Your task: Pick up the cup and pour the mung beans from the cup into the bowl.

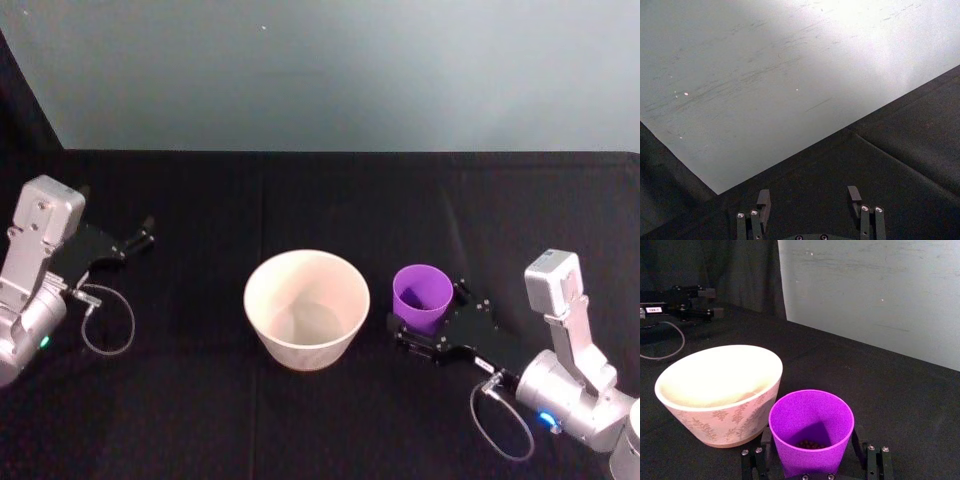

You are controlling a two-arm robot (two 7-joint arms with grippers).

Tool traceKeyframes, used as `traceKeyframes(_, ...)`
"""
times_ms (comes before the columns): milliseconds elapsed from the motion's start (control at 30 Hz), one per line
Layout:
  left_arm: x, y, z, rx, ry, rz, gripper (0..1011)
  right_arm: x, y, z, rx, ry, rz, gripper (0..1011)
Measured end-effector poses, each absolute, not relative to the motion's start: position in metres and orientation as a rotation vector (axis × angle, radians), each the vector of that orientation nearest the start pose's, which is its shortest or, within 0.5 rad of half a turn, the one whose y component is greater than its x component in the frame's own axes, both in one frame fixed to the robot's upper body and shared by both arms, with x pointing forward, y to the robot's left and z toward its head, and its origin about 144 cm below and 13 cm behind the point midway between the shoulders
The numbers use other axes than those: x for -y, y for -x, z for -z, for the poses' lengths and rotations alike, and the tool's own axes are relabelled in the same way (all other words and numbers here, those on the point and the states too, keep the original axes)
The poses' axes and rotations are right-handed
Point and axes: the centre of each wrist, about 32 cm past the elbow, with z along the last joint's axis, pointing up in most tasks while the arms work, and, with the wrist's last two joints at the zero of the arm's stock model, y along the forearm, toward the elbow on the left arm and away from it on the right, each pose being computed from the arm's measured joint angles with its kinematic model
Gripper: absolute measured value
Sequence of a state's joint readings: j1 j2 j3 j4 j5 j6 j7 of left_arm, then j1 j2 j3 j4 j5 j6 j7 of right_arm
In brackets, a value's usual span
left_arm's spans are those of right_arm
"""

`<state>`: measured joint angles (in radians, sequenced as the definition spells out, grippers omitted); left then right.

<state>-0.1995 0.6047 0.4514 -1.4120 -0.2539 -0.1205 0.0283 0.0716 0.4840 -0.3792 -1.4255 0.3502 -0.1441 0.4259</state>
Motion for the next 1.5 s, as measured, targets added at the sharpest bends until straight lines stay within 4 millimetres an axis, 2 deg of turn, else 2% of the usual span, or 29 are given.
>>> traceKeyframes(767,-0.31,-0.489,-1.14,0.285,-0.304,-1.248,1000,0.276,-0.464,-1.103,0.008,0.148,0.853,998)
traceKeyframes(933,-0.31,-0.489,-1.14,0.285,-0.304,-1.248,1000,0.276,-0.463,-1.102,0.0,0.142,0.857,907)
traceKeyframes(967,-0.31,-0.489,-1.14,0.285,-0.305,-1.248,1000,0.276,-0.463,-1.101,-0.001,0.14,0.858,853)
traceKeyframes(1100,-0.31,-0.489,-1.14,0.285,-0.304,-1.248,1000,0.276,-0.462,-1.103,0.0,0.133,0.865,758)
traceKeyframes(1300,-0.31,-0.489,-1.14,0.285,-0.304,-1.248,1000,0.275,-0.458,-1.113,0.014,0.123,0.884,733)
traceKeyframes(1500,-0.31,-0.489,-1.14,0.285,-0.304,-1.248,1000,0.274,-0.452,-1.131,0.04,0.095,0.902,728)
